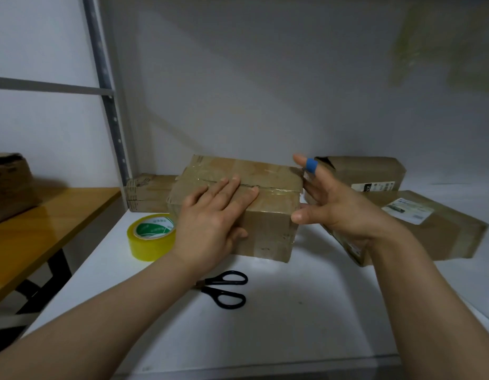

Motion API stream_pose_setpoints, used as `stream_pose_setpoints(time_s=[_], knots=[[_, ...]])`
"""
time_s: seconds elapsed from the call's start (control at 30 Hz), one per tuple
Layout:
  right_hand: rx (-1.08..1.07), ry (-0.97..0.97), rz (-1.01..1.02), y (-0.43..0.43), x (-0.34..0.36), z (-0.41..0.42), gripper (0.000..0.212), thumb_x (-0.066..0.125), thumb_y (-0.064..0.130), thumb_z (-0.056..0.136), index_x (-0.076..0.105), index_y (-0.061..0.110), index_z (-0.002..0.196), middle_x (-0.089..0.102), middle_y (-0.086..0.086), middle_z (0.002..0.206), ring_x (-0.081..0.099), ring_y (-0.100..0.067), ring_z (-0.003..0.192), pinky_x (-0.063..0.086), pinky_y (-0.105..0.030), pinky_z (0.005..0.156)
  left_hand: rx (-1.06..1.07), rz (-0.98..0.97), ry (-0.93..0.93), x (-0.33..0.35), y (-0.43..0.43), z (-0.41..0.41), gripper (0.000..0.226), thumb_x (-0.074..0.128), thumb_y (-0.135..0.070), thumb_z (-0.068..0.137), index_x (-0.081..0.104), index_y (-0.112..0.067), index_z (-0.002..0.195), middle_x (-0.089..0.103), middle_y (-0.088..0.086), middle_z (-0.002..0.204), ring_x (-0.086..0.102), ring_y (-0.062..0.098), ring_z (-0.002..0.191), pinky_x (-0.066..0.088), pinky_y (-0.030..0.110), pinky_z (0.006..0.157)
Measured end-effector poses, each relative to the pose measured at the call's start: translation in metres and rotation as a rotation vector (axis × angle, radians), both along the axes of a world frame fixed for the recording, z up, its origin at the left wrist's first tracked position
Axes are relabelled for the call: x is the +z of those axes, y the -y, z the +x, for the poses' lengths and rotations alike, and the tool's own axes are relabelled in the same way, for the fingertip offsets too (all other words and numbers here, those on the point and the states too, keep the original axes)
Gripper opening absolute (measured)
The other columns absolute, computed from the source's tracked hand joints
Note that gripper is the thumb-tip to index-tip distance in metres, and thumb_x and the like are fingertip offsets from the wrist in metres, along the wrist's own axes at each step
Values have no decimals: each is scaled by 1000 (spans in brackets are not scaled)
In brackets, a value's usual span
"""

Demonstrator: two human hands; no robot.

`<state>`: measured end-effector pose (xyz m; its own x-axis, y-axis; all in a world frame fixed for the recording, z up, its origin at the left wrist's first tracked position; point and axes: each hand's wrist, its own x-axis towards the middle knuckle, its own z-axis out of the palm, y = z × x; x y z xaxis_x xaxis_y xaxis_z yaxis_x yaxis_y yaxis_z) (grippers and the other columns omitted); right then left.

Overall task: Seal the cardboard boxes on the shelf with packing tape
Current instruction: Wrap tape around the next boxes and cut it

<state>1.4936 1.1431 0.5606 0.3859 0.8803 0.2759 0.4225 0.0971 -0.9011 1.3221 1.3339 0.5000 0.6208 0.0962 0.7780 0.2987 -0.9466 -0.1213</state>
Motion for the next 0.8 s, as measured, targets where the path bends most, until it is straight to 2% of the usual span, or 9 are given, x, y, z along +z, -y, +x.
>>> stream_pose_setpoints(time_s=[0.1, 0.2, 0.27, 0.33, 0.4, 0.47, 0.63, 0.7, 0.8], knots=[[-42, -115, 28, -1, -4, 0, 118, 81, -10, 67, 22, 38, 157, 29, 25, 151, 36, -1, 140, 47, -29, 105, 9, 6, 5, -2, 3, 0, 82, 85, -41, 71, 53, -28, 145, 52, 10, 150, 52, 29, 136, 39, 47, 106], [-63, -116, 13, 1, -4, 0, 96, 78, -10, 69, 40, 22, 151, 51, 13, 147, 50, -5, 134, 45, -36, 112, 24, 9, 16, -4, 6, 0, 84, 88, -37, 69, 54, -27, 145, 53, 11, 149, 53, 31, 135, 38, 46, 105], [-107, -74, 14, 0, -1, -1, 78, 73, -16, 76, 51, 26, 138, 66, 17, 122, 60, 1, 119, 52, -26, 102, 56, -3, 5, -1, 10, 4, 85, 90, -35, 65, 56, -26, 143, 54, 13, 147, 55, 32, 133, 34, 44, 104], [-183, -73, 57, -5, 2, 0, 71, 68, -21, 80, 55, 32, 126, 70, 24, 98, 66, 10, 99, 56, -14, 80, 92, -4, -14, 2, 15, 10, 85, 91, -31, 61, 60, -23, 140, 57, 17, 144, 57, 35, 130, 32, 42, 99], [-244, -82, 86, -10, 3, 3, 65, 65, -22, 82, 57, 33, 114, 72, 26, 87, 67, 13, 87, 55, -11, 72, 130, 11, -47, 5, 20, 17, 86, 92, -30, 58, 62, -20, 137, 59, 21, 140, 59, 37, 127, 33, 41, 95], [-278, -103, 88, -14, 3, 3, 57, 64, -21, 83, 60, 27, 114, 73, 20, 95, 68, 7, 92, 57, -16, 79, 163, 24, -78, 8, 23, 22, 88, 93, -29, 55, 62, -19, 137, 59, 22, 138, 60, 39, 125, 38, 42, 95], [-384, -219, 166, -24, -1, 3, 60, 65, -16, 85, 54, 9, 138, 70, 2, 113, 69, -12, 105, 56, -31, 94, 193, -8, -167, 15, 20, 26, 90, 93, -31, 55, 60, -17, 138, 59, 24, 137, 60, 41, 124, 49, 49, 94], [-403, -235, 191, -29, -4, 5, 60, 66, -16, 84, 54, 9, 138, 70, -2, 116, 70, -18, 108, 53, -41, 102, 176, -5, -179, 17, 20, 25, 88, 89, -32, 63, 55, -20, 143, 55, 23, 143, 55, 40, 130, 45, 49, 98], [-411, -245, 188, -32, -6, 8, 60, 67, -13, 86, 53, 10, 139, 69, -3, 119, 69, -20, 109, 53, -43, 102, 68, -77, -219, 29, 13, 16, 81, 70, -35, 86, 30, -33, 157, 36, 8, 161, 36, 28, 147, 27, 43, 112]])
